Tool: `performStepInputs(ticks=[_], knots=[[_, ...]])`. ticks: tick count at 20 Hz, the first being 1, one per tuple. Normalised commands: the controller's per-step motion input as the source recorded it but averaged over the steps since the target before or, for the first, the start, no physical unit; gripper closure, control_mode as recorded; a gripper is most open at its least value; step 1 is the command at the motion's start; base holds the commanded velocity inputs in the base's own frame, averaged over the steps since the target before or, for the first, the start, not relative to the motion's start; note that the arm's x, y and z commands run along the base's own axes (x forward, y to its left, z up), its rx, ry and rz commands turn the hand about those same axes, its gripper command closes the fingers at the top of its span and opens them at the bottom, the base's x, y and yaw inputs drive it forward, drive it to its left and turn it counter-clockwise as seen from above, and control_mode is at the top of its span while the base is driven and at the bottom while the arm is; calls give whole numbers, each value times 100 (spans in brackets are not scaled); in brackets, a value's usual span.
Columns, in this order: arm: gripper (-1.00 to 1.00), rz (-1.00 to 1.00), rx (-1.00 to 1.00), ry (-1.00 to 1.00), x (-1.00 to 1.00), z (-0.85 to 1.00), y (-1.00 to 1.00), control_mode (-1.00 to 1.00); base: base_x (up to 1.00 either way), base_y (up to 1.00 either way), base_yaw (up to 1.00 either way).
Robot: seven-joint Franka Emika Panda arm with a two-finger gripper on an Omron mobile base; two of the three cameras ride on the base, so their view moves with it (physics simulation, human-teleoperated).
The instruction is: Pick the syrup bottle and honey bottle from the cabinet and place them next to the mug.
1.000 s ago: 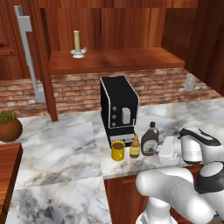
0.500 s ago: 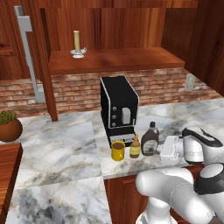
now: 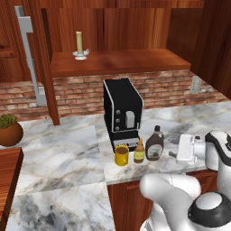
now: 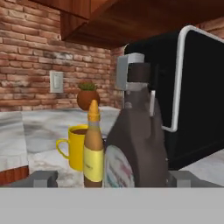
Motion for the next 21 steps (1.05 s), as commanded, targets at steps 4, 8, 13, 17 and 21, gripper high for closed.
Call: performStepInputs(ticks=[4,8,13,17,21], knots=[[-100,-5,0,-5,-78,94,22,-100,0,0,0],[-100,-17,0,0,-86,99,46,-100,0,0,0],[-100,-40,0,0,-61,94,46,-100,0,0,0],[-100,-55,-1,11,-25,94,48,-100,0,0,0],[-100,-40,0,11,-10,96,29,-100,0,0,0]])
